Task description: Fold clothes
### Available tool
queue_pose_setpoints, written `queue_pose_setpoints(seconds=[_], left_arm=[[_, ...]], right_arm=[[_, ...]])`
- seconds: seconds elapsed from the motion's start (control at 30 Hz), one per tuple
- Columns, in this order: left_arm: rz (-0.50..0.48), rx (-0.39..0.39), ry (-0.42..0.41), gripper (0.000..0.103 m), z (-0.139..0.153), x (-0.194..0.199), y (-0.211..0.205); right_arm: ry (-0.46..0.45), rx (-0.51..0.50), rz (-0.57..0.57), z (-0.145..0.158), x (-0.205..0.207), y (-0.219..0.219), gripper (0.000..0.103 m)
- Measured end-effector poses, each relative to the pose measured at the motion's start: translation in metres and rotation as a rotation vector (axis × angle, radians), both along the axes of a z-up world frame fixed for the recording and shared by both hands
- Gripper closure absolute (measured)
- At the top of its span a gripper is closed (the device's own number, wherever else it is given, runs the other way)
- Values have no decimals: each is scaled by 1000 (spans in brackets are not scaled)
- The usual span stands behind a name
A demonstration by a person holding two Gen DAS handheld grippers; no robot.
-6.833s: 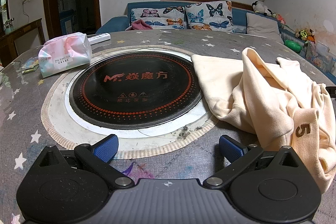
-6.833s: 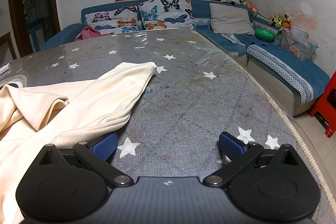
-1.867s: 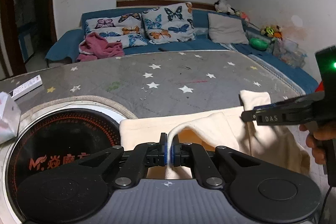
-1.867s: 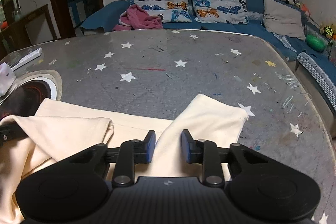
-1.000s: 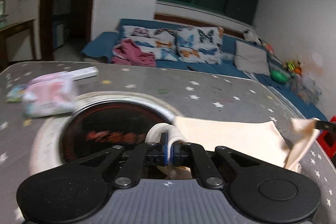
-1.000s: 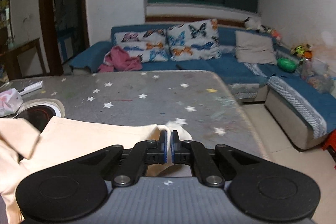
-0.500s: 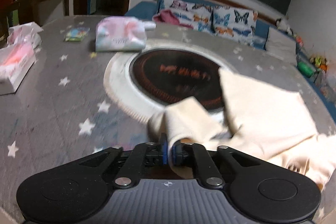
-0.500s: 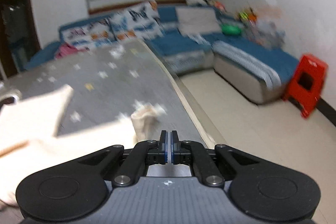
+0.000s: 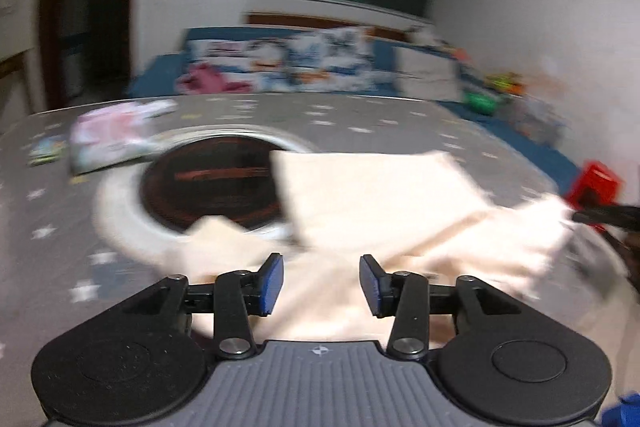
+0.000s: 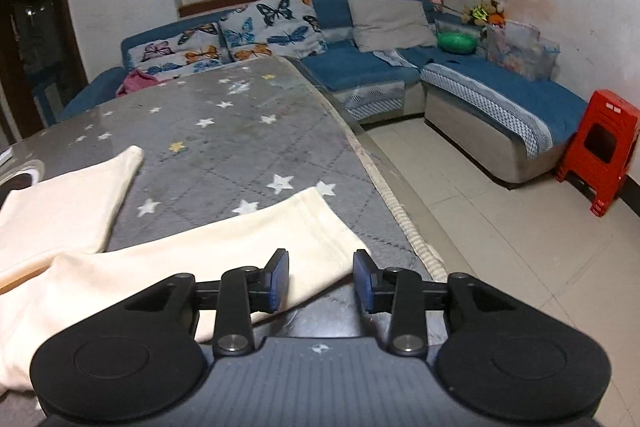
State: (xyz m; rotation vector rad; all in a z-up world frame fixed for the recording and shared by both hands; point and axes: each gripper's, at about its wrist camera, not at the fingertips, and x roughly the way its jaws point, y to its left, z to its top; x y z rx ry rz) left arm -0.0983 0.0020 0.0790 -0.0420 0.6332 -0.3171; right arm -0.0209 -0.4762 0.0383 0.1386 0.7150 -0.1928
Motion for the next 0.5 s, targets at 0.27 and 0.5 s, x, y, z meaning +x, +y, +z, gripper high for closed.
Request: queue_pose_setpoints(seconds=[0.27,0.5], left_arm=[[-169,31,39,55,-20,10,-60],[-204,94,20,58,-34,22,-82]], right_arm=[[-9,-18,-11,-6,1,-6,95],[-80,-102,-28,12,-16,-7,96]])
